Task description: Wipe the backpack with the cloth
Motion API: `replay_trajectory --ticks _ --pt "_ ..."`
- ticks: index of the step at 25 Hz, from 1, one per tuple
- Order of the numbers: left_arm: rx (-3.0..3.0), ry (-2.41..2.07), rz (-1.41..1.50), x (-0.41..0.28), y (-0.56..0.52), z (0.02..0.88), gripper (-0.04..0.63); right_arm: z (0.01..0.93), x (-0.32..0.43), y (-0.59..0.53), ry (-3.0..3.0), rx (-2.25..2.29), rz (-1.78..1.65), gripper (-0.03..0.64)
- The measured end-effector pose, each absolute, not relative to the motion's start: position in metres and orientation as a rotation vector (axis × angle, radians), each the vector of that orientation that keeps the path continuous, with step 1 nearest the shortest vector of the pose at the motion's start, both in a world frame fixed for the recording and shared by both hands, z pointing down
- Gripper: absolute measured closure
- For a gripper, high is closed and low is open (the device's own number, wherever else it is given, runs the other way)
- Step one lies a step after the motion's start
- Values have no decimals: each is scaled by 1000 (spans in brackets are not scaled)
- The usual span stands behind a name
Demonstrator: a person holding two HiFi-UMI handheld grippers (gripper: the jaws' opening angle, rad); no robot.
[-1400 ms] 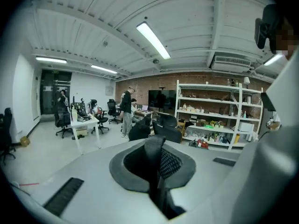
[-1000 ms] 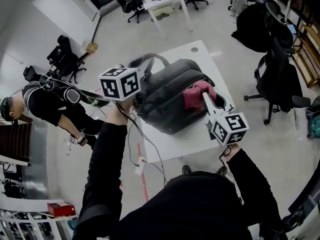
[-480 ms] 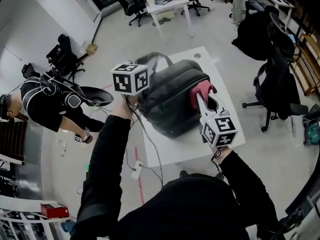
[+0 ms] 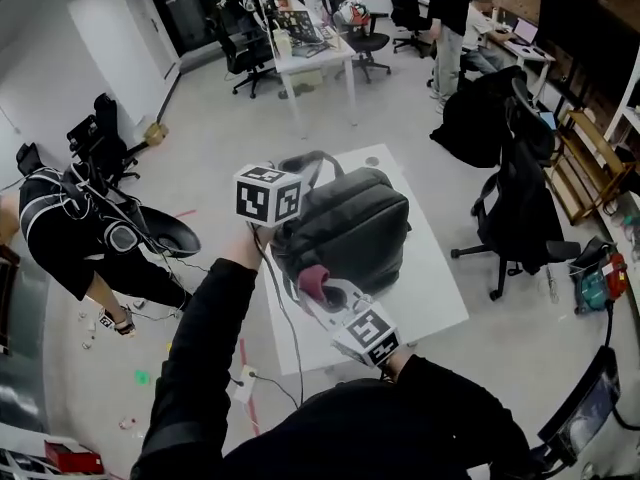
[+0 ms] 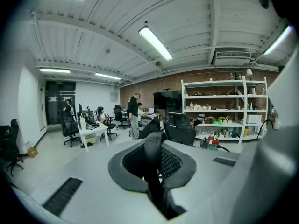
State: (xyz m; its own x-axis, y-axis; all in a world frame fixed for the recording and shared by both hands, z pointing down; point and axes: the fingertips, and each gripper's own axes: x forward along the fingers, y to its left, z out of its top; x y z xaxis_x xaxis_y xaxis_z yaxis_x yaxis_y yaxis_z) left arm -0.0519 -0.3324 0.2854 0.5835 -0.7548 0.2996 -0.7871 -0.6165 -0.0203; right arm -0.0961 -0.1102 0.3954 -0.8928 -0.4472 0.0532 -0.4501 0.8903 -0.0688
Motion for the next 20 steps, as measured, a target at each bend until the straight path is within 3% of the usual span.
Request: replay_trajectory --ticks 5,13,16,20 --pt "2755 -1267 408 -54 -327 284 569 407 -25 -170 -2964 1150 416 586" --pt "2732 -1244 403 -45 -332 283 569 399 202 -263 -2633 2045 581 586" --pt "2706 -1269 426 -47 -333 284 569 384 203 -269 -2689 2033 530 586" --pt "2661 -1346 490 -41 -335 289 569 396 135 -251 -2828 1722 516 586"
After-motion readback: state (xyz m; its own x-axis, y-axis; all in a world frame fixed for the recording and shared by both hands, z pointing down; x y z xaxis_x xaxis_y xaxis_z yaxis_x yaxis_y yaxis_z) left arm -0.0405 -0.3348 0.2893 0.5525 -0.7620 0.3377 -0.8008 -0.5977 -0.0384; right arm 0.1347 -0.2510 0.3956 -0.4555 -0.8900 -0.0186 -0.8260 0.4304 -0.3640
